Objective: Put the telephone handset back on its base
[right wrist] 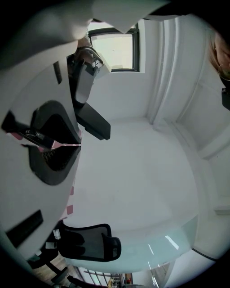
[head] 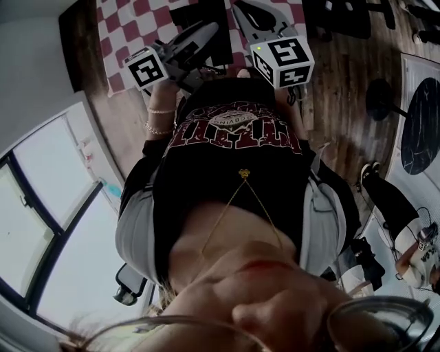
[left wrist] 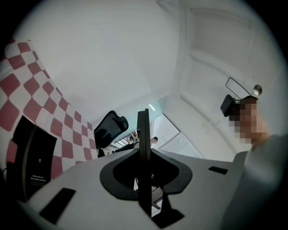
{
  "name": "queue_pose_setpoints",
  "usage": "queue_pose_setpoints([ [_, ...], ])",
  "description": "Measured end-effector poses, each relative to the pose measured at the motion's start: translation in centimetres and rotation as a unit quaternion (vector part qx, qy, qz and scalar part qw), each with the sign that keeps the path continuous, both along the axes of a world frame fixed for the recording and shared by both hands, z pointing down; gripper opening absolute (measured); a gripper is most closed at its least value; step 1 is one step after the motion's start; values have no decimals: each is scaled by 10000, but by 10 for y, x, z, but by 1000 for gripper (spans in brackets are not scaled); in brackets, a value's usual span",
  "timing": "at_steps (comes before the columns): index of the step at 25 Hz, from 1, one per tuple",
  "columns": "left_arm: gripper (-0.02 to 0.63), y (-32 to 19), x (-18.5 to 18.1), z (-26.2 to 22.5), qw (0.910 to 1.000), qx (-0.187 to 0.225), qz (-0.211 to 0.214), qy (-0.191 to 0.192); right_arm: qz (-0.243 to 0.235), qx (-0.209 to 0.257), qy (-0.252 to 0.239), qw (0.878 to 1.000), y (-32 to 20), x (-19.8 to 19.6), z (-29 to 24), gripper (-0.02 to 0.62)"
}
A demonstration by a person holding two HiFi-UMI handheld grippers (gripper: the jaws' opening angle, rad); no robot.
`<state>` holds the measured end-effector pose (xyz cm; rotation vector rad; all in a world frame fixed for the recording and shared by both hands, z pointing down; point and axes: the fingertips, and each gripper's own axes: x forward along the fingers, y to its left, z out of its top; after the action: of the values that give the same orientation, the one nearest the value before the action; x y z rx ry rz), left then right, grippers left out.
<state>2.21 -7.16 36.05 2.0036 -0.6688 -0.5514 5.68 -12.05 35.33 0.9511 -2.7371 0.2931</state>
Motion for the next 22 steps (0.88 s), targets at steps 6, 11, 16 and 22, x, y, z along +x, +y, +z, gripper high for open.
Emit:
queue_pose_setpoints([
  [6, 81, 2, -26, 3, 9998, -67, 169, 71, 236, -82, 50, 9997, 5, -22, 3, 29],
  [11, 81, 0, -34, 9, 9994, -178, 286, 97, 403, -214, 126, 9989, 4, -27, 12, 29],
  [16, 81, -2, -51, 16, 9991, -237, 351, -42, 450, -274, 238, 9983, 4, -43, 15, 29],
  [22, 81, -4, -61, 34, 9986, -401, 327, -62, 525, -349, 359, 9974, 5, -46, 21, 29],
])
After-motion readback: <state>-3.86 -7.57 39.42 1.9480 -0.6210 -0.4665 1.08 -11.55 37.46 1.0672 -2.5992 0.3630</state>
